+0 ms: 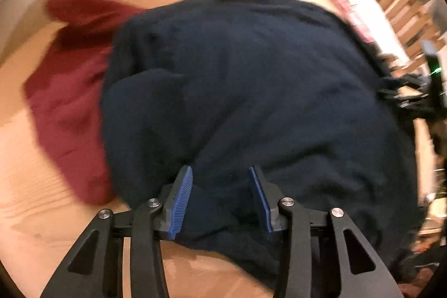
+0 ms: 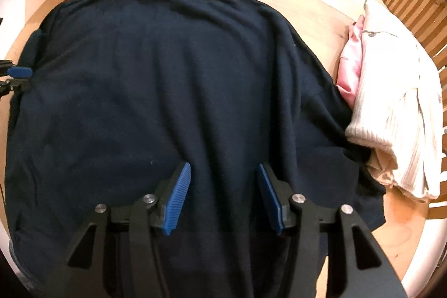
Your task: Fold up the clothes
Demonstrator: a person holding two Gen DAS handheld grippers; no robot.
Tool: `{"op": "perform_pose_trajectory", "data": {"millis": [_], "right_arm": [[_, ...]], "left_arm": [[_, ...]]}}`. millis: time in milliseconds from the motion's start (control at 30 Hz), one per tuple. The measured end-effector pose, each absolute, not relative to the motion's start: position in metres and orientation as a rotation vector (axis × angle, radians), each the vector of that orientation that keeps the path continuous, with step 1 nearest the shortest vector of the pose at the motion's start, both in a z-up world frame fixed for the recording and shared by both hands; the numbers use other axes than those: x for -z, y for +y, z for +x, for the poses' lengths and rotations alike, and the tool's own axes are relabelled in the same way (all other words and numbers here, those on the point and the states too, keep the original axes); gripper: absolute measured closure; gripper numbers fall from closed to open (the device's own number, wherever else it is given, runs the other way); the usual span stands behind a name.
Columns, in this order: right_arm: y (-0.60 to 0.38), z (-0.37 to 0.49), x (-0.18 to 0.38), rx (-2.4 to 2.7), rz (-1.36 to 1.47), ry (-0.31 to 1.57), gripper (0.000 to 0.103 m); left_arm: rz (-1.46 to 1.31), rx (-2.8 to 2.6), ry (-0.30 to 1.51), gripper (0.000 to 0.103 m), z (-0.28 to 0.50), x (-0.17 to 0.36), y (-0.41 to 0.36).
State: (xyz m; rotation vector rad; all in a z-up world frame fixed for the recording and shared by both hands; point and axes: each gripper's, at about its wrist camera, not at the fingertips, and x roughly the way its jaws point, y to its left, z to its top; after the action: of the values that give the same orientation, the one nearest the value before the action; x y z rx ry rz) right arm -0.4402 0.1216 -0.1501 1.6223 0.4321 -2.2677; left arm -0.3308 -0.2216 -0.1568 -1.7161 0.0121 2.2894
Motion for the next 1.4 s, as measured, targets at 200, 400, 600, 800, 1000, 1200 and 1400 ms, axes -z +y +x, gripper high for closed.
{"op": "perform_pose_trajectory", "data": {"millis": [200, 400, 600, 800, 1000, 1200, 1400], "right_arm": [[0.125, -0.431, 0.147, 2.287, 1.619, 0.477, 0.046], [0.129, -0.427, 0.138, 2.305, 1.624, 0.45, 0.045], [0.136, -0.446, 0.114, 2.414, 1.51, 0.299, 0.045], [0.134, -0.501, 0.126, 2.501, 1.551, 0.291, 0.045], [0.136, -0.542, 0.145, 2.524, 1.593, 0.336, 0.045], [0.138, -0.578, 0.141, 2.612, 1.49, 0.444, 0.045], [0.118, -0.611, 0.143, 2.681, 1.445, 0.553, 0.039]], "left_arm": [[-1.635, -2.435, -0.13, 0.059, -0.302, 0.123, -0.273], [-1.607, -2.362, -0.123, 0.057, -0.288, 0.121, -0.253], [-1.612, -2.413, -0.172, 0.057, -0.336, 0.138, -0.24], [-1.615, -2.449, -0.176, 0.057, -0.379, 0.152, -0.232], [-1.625, -2.498, -0.01, 0.063, -0.395, 0.152, -0.235], [-1.599, -2.547, 0.061, 0.063, -0.42, 0.151, -0.242], [-1.608, -2.59, 0.044, 0.064, -0.439, 0.143, -0.245]]}}
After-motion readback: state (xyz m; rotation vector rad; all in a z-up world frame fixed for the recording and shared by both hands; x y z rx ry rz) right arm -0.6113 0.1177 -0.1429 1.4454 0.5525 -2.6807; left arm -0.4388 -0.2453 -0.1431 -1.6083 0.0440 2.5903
